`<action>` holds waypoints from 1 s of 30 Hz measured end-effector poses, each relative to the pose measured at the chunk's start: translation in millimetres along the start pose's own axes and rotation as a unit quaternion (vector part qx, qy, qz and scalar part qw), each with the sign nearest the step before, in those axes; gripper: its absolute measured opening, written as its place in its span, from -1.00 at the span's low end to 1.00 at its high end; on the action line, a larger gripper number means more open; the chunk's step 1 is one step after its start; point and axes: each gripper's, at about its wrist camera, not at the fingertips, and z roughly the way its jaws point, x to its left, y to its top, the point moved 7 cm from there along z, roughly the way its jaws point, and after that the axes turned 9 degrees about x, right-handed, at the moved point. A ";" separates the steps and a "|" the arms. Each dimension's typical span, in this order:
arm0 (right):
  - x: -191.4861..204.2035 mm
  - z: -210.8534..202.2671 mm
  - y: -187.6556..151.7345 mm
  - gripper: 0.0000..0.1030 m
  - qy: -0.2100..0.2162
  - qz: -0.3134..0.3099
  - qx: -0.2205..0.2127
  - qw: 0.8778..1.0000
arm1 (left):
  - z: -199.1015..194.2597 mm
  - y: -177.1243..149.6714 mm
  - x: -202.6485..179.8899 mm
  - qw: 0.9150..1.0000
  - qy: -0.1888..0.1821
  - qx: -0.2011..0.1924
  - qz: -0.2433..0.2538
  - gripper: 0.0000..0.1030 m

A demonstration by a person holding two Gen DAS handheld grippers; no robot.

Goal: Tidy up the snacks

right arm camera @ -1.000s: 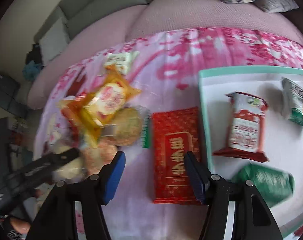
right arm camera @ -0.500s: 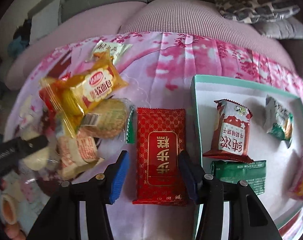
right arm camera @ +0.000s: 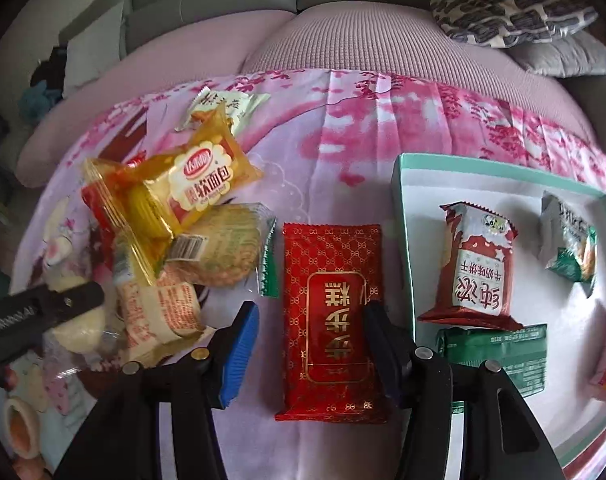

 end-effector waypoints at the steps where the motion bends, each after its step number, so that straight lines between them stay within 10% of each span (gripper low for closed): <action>1: -1.0 -0.7 0.2 0.12 0.012 0.004 0.000 1.000 | 0.1 0.1 0.1 1.000 0.000 0.000 0.000 0.08; 12: 5.1 5.1 -10.3 0.07 -0.123 -0.047 0.014 0.991 | -0.8 0.3 2.1 1.000 -0.001 -0.001 -0.006 0.08; 26: -7.2 4.7 -10.6 0.13 0.053 0.027 0.042 0.997 | 0.9 0.0 0.3 1.000 -0.003 0.002 -0.005 0.08; 30: -7.8 5.7 -9.3 0.14 0.041 0.025 0.033 0.998 | 3.1 0.2 0.3 1.000 -0.002 0.005 -0.002 0.08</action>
